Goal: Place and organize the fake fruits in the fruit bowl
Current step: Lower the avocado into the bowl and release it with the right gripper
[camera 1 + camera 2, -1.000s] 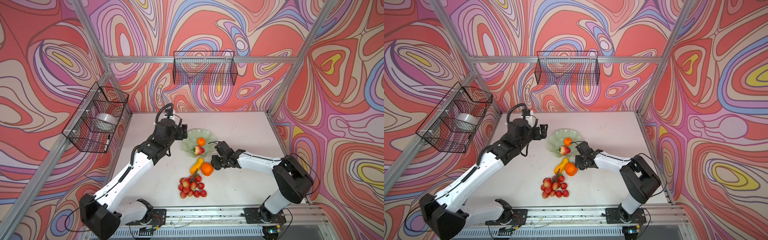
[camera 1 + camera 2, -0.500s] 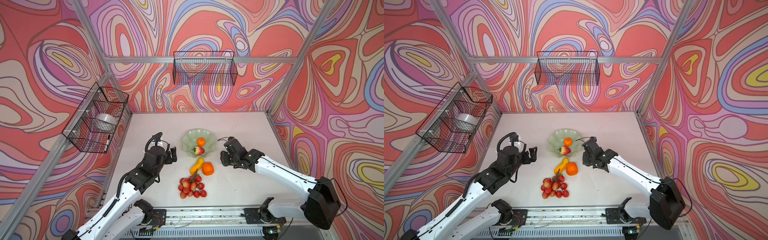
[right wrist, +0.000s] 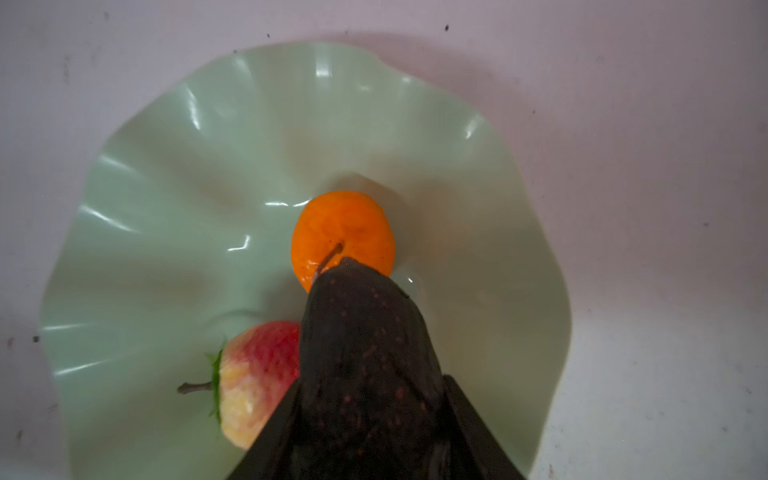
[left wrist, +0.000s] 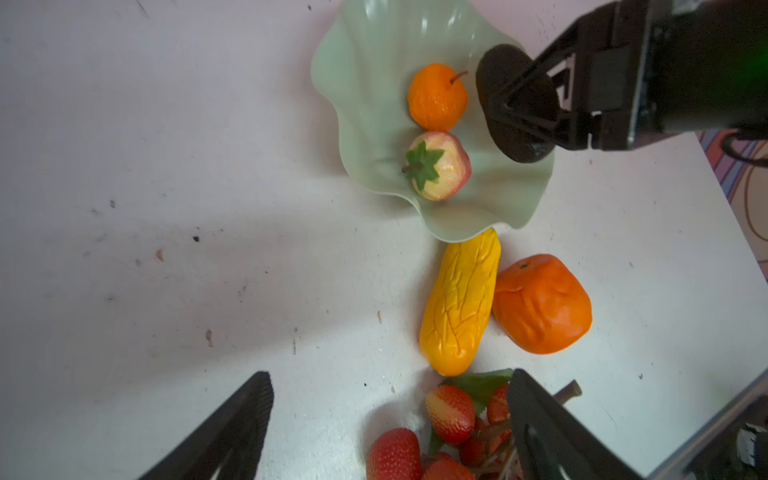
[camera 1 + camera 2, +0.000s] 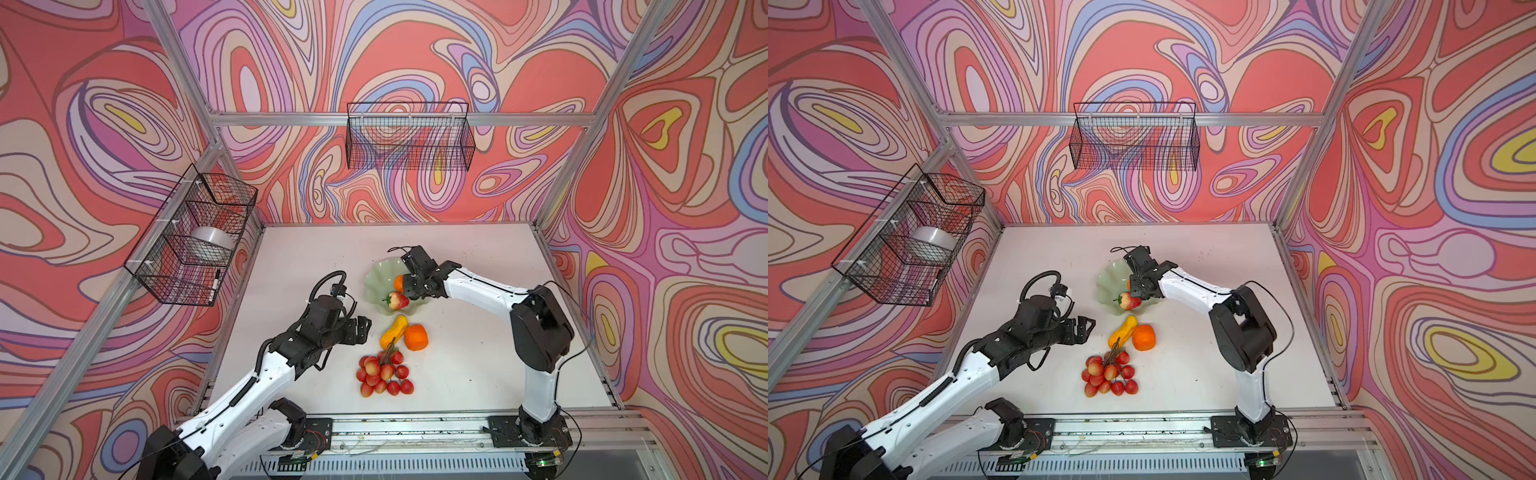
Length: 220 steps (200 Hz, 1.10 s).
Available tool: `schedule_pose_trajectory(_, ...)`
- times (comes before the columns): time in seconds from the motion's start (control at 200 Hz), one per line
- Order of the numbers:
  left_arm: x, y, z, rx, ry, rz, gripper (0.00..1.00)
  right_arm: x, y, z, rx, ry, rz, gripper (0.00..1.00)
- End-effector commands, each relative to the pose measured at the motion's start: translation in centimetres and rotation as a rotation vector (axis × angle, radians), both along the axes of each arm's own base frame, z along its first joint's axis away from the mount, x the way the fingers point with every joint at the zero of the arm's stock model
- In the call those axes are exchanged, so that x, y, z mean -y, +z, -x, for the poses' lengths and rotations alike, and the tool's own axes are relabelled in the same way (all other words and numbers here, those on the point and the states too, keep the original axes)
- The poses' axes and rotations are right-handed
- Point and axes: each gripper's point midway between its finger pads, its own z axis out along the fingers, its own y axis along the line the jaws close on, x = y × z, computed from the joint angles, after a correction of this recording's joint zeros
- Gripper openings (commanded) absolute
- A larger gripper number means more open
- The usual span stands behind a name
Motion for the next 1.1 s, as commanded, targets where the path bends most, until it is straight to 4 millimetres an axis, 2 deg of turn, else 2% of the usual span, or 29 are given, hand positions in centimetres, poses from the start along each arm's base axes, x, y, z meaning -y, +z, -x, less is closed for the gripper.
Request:
schedule_pose_trajectory(0.0, 2.5, 0.5, 0.5, -0.038, -0.120, 0.070, 0.88, -0.7, 1.8, -1.9, 0.060, -0.007, -0.023, 0.38)
schedule_pose_trajectory(0.065, 3.1, 0.0, 0.5, -0.066, -0.140, 0.077, 0.87, -0.9, 1.0, -1.9, 0.039, -0.007, -0.016, 0.43)
schedule_pose_trajectory(0.145, 3.6, -0.5, 0.3, -0.089, -0.157, 0.080, 0.87, -1.0, 0.6, -1.8, 0.022, -0.010, -0.018, 0.58)
schedule_pose_trajectory(0.2, 4.0, -0.8, 0.2, -0.096, -0.167, 0.080, 0.87, -1.0, 1.0, -1.9, 0.030, -0.013, -0.028, 0.63)
schedule_pose_trajectory(0.275, 4.4, -1.1, -0.2, -0.099, -0.177, 0.072, 0.86, -1.1, 2.7, -2.1, 0.073, -0.016, -0.058, 0.70)
schedule_pose_trajectory(0.416, 5.6, -1.6, -0.9, -0.097, -0.225, 0.025, 0.86, -0.3, 7.4, -2.3, 0.178, -0.036, -0.089, 0.80)
schedule_pose_trajectory(0.511, 6.7, -2.1, -1.1, -0.110, -0.262, 0.002, 0.86, 1.0, 10.7, -1.7, 0.246, -0.062, -0.109, 0.83)
schedule_pose_trajectory(0.526, 6.9, -2.2, -1.1, -0.112, -0.268, -0.002, 0.86, 1.2, 10.7, -1.6, 0.249, -0.066, -0.106, 0.83)
schedule_pose_trajectory(0.551, 7.3, -2.5, -1.1, -0.117, -0.277, -0.010, 0.85, 1.7, 12.5, -1.2, 0.280, -0.073, -0.127, 0.83)
schedule_pose_trajectory(0.701, 9.5, -4.2, -1.2, -0.144, -0.335, -0.074, 0.82, 4.6, 15.3, 1.2, 0.331, -0.128, -0.149, 0.85)
schedule_pose_trajectory(0.796, 10.1, -5.6, -1.9, -0.151, -0.325, -0.140, 0.81, 6.7, 15.9, 3.2, 0.340, -0.176, -0.165, 0.86)
schedule_pose_trajectory(0.906, 9.5, -7.1, -2.8, -0.172, -0.271, -0.213, 0.78, 8.5, 16.3, 5.2, 0.355, -0.212, -0.186, 0.86)
schedule_pose_trajectory(1.006, 8.8, -8.2, -3.5, -0.187, -0.235, -0.275, 0.76, 9.8, 16.4, 6.2, 0.362, -0.233, -0.172, 0.87)
schedule_pose_trajectory(1.096, 9.1, -9.2, -3.9, -0.204, -0.243, -0.301, 0.75, 10.5, 16.6, 6.6, 0.370, -0.245, -0.159, 0.87)
